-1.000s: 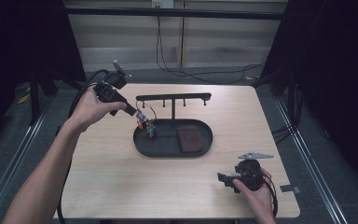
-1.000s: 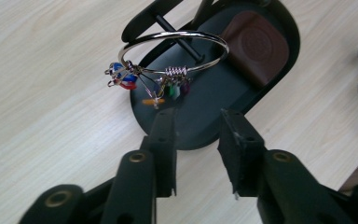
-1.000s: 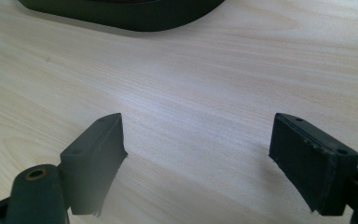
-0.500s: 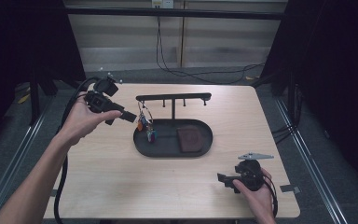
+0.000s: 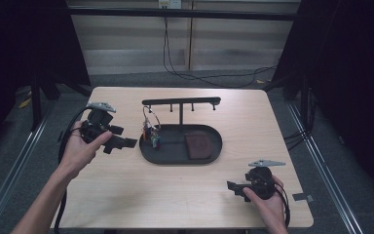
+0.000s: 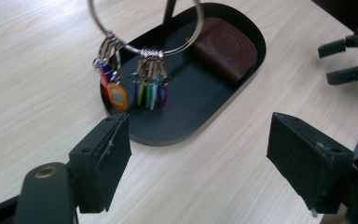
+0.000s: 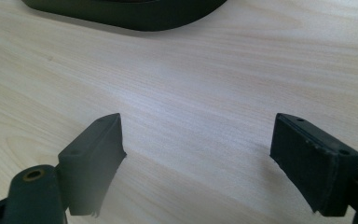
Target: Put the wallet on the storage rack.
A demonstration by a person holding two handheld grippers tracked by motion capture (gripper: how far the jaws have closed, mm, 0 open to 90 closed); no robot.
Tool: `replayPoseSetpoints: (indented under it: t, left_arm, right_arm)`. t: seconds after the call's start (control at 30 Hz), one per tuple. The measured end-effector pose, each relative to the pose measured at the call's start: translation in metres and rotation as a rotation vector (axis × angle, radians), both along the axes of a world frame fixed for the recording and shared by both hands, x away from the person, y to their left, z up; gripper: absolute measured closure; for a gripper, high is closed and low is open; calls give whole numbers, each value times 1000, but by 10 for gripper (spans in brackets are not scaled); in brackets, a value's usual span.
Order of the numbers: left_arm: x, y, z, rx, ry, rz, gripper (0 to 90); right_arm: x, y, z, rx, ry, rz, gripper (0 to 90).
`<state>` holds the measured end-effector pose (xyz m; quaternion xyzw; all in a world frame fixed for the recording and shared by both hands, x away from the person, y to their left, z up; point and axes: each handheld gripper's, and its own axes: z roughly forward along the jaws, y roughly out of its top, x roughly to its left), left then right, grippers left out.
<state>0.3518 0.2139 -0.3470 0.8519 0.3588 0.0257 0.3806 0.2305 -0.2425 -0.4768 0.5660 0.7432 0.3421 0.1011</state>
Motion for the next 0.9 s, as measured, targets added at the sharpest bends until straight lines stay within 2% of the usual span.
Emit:
replayPoseSetpoints:
  t: [0.23, 0.3, 0.33, 0.4, 0.53, 0.7, 0.8, 0.9]
  left_arm:
    - [-17, 13, -19, -82, -36, 46, 189]
    - [-23, 16, -25, -101, -51, 54, 173]
    - [-28, 18, -28, -114, -71, 55, 178]
    - [-33, 21, -34, -131, -75, 49, 177]
    - [-46, 28, -48, -139, -78, 42, 179]
    - [-63, 38, -66, -171, -76, 89, 176]
    - [-71, 42, -79, -150, -60, 105, 177]
    - [-78, 42, -91, -124, -63, 107, 180]
  right_arm:
    - [-1, 0, 0, -1, 0, -5, 169]
    - [0, 0, 0, 0, 2, -5, 169]
    - [0, 0, 0, 1, 2, -6, 169]
    - [-1, 0, 0, -2, -1, -5, 169]
    - [-1, 0, 0, -1, 0, -7, 169]
    - [-1, 0, 0, -2, 2, -8, 168]
    - [-1, 1, 0, -3, 1, -5, 164]
    - [-1, 1, 0, 5, 3, -18, 150]
